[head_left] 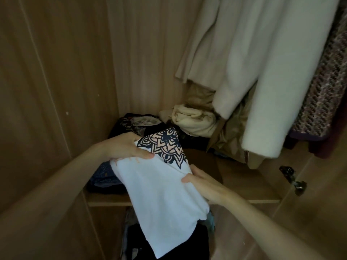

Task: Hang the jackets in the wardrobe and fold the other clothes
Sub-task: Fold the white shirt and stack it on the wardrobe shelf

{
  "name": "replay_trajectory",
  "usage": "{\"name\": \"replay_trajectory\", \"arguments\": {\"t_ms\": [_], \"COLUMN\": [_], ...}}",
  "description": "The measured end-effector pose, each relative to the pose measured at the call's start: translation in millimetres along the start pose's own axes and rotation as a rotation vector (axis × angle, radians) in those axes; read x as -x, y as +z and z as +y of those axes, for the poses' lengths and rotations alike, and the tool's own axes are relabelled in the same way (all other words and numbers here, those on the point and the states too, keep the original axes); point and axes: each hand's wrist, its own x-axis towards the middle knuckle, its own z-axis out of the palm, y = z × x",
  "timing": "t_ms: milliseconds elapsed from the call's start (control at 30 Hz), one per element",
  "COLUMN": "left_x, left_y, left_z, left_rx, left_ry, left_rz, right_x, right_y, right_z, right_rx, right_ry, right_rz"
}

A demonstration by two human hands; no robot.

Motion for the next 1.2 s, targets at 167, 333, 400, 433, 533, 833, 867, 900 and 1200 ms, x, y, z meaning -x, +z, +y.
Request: {"name": "replay_trajectory", "arguments": {"t_ms": [167,333,400,433,533,833,867,900,1200], "left_x": [-53,-84,-95,-101,-121,-172,-178,-183,-195], "left_y": [-2,-2,-1,0,12,80,91,99,134], "left_z": [-38,-29,-24,-23,-24,-2,-1,-2,-45], "left_rx": [0.065,0.308,0.363,0.391,0.514,0.905,0.917,0.905,0.213], "left_ry": [-0.065,-0.087,-0.111,-0.125,-0.175,-0.282,-0.301,-0.321,-0.27], "left_rz": [0.08,0.161,0.135,0.114,0.126,0.17,0.191,0.226,0.288], "right_x": [-29,-79,-94,-103,-132,-178,-183,-187,-242], "right_y": [-30,-74,-95,-105,-132,-178,-173,-166,-110], "right_z": [-3,-14,-24,-28,-42,-102,-100,-95,29], "right_rx": [0.194,0.366,0.474,0.572,0.854,1.483,1.525,1.53,1.393], "right_ry": [0.043,-0.023,-0.01,0.009,0.045,0.295,0.278,0.268,0.295], "right_rz": [0.127,0.113,0.035,0.011,-0.029,-0.052,-0.018,0.014,0.02]}}
